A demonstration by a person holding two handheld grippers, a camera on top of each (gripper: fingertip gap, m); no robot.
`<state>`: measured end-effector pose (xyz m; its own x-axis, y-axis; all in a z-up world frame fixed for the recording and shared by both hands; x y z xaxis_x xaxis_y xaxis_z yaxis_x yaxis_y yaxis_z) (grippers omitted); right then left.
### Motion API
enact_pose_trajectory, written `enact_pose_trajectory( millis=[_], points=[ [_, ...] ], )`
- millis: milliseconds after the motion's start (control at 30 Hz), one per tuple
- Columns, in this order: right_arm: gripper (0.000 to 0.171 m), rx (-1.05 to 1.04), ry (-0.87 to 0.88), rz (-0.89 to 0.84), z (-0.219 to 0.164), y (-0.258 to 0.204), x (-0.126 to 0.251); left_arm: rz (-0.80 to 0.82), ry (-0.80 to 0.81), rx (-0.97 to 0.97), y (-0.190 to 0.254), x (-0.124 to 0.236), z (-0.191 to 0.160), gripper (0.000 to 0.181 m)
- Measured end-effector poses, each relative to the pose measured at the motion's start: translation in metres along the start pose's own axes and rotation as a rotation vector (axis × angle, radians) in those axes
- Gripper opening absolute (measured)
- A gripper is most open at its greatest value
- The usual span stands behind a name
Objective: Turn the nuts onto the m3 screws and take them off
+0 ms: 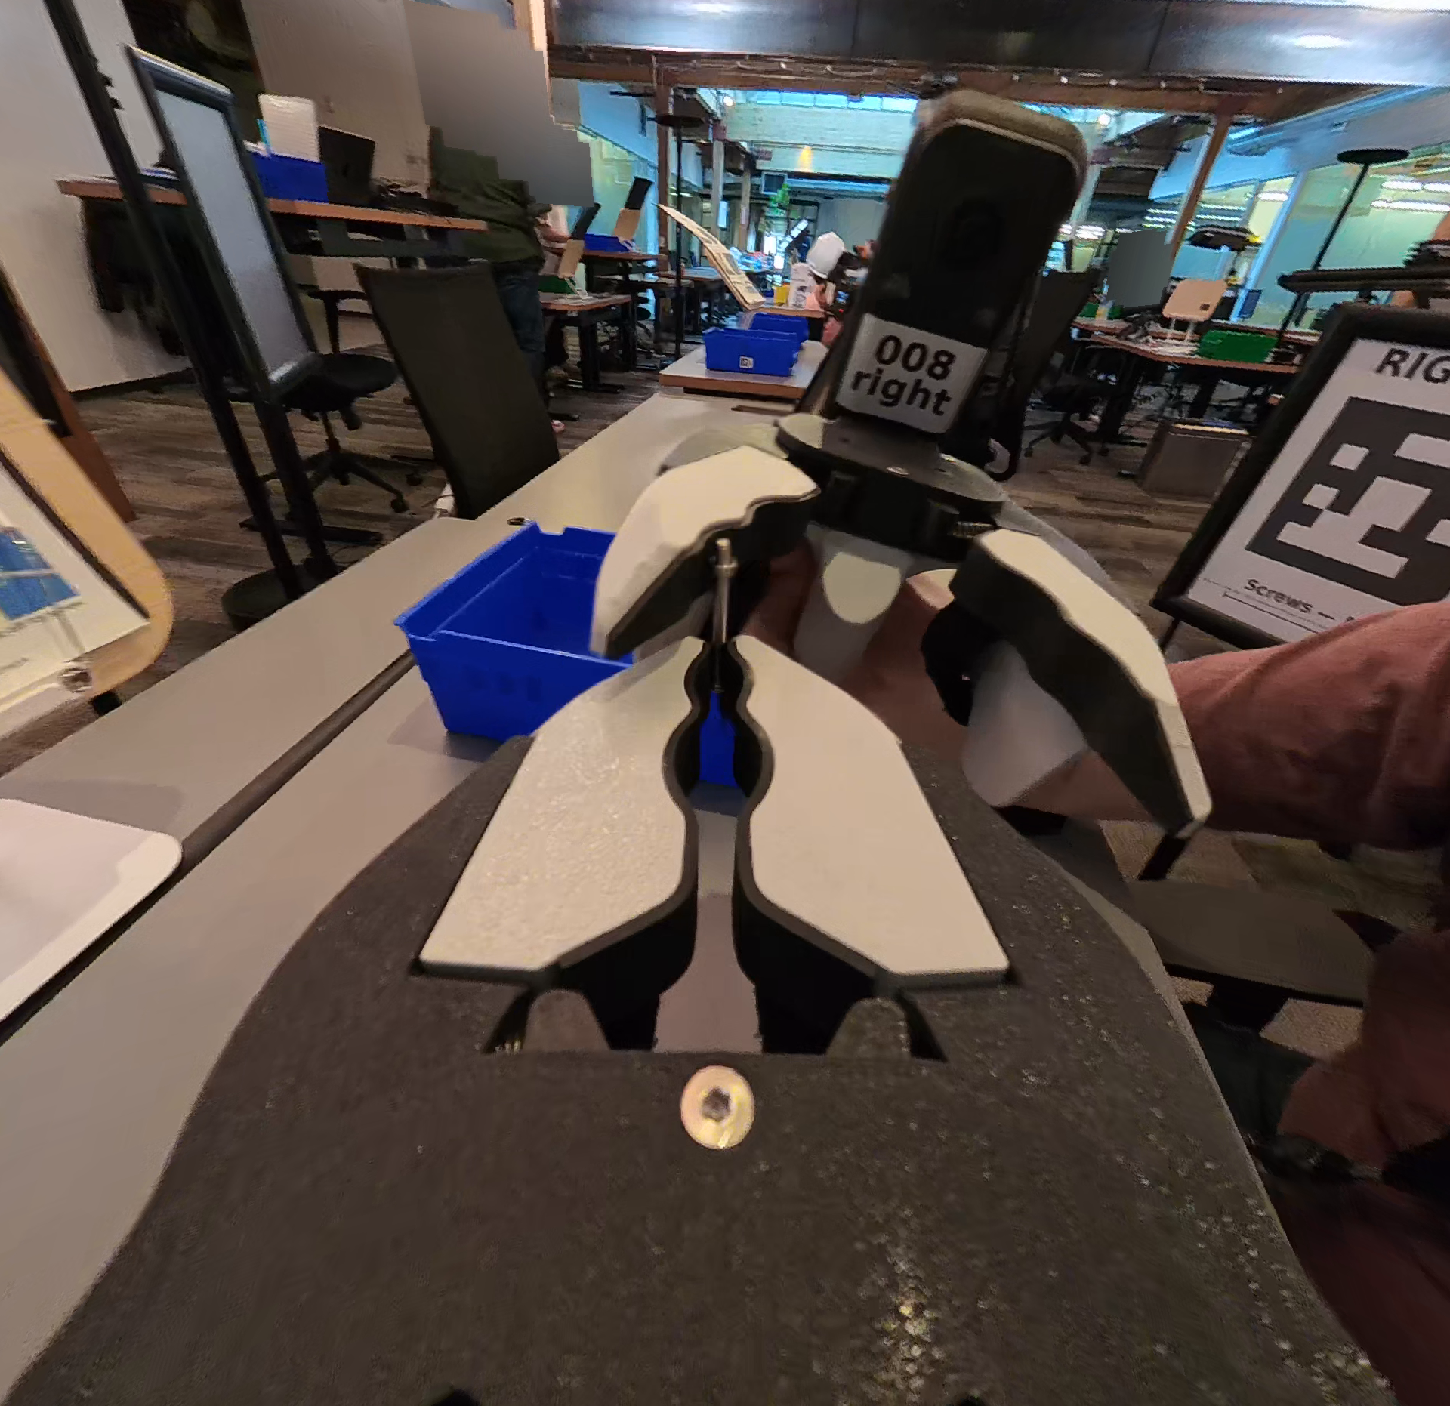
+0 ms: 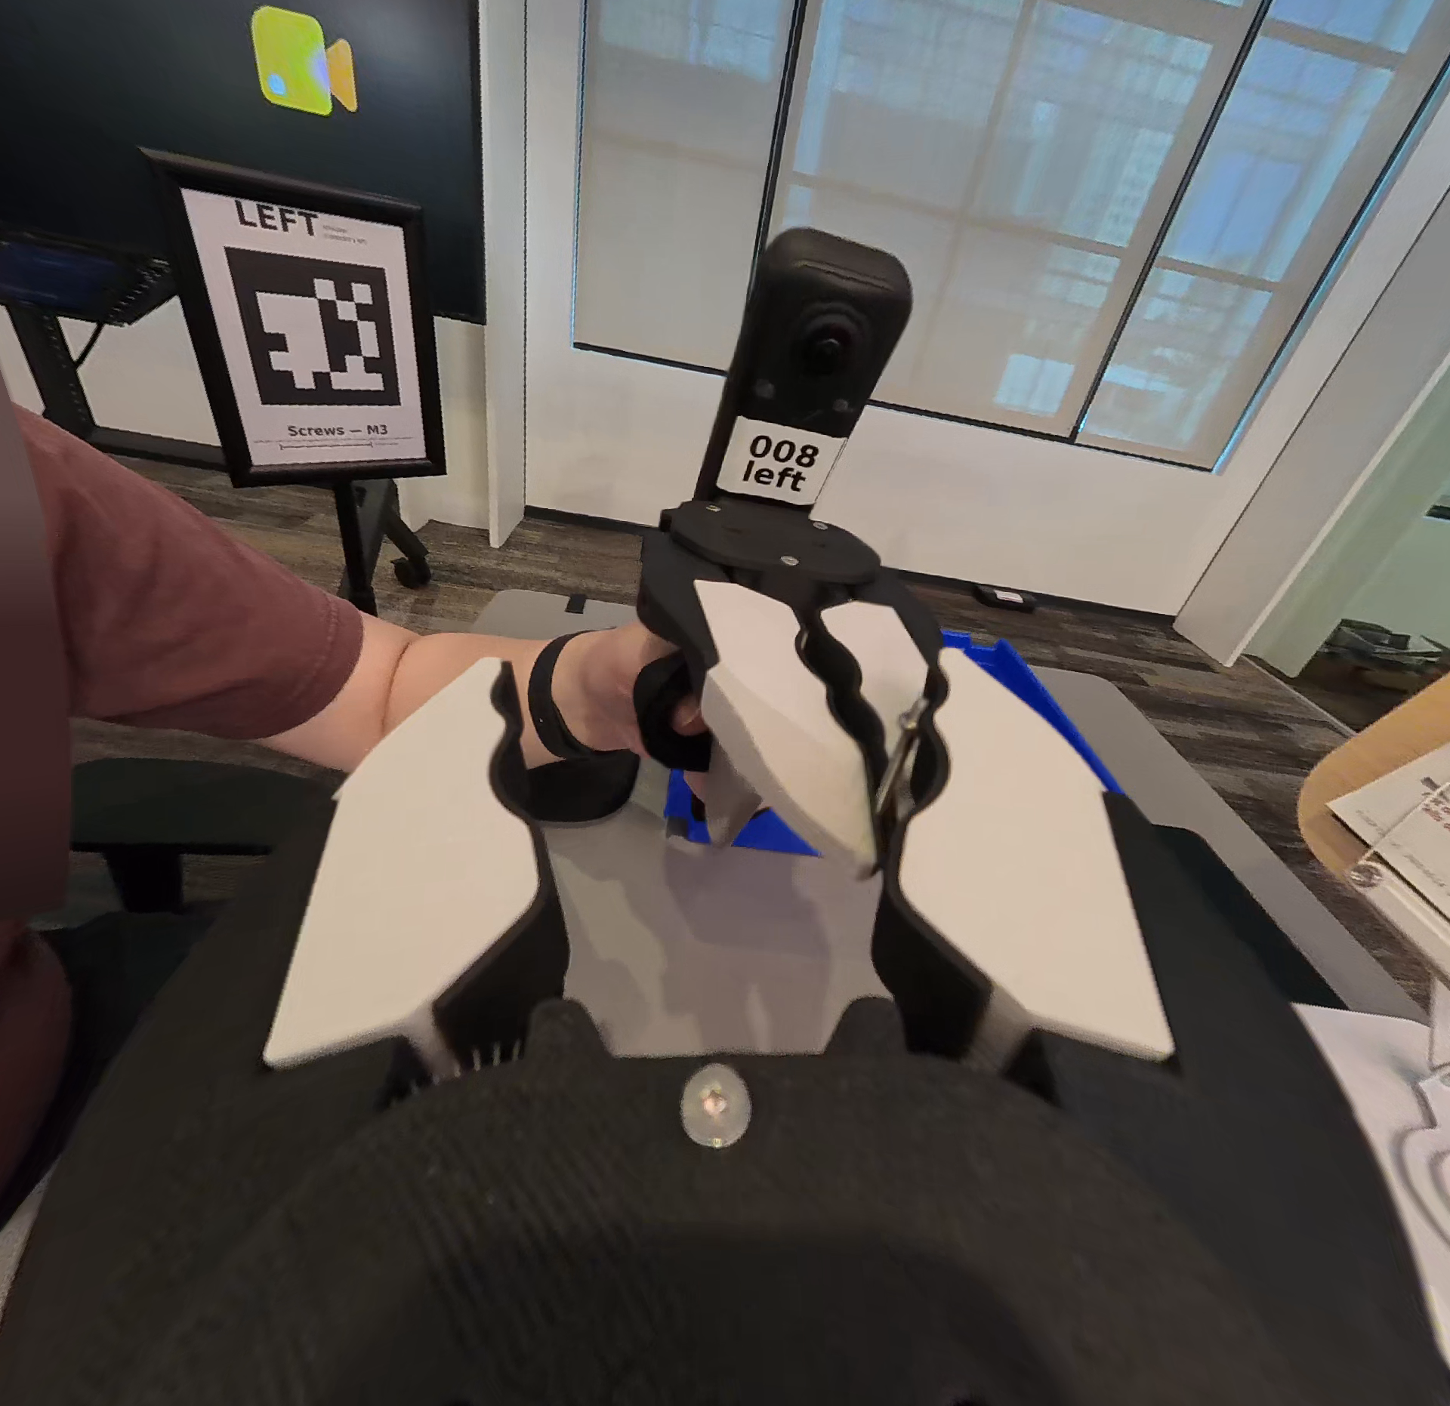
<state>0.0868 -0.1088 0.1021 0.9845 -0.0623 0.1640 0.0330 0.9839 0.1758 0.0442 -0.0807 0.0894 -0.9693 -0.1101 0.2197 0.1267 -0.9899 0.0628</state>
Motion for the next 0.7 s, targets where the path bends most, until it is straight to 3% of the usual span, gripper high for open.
enact_pose_trajectory(
  millis=[267, 533, 700],
  points=[
    [0.091, -0.003, 0.000, -0.049, 0.008, 0.009, 0.022, 0.080, 0.049, 0.042, -0.021, 0.024, 0.006, 0.002],
    [0.090, -0.016, -0.007, -0.043, 0.000, 0.010, 0.010, 0.012, -0.011, -0.009, -0.003, 0.006, 0.002, 0.002],
    [0.087, 0.027, -0.037, -0.062, -0.001, 0.010, 0.013, 0.048, 0.006, 0.021, -0.013, 0.013, 0.002, 0.002]
  ],
)
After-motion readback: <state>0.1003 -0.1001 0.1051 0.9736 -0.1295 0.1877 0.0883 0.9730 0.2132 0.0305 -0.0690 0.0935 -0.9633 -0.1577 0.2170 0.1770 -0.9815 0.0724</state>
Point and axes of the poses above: each gripper's, where its closed fingertips meet, x back along the fingers, z out of its top, y = z × x across the jaws, the point moved 5 cm from there along x, back along the fingers, and after that the axes turned 11 degrees about -y, right-handed, at the moved point
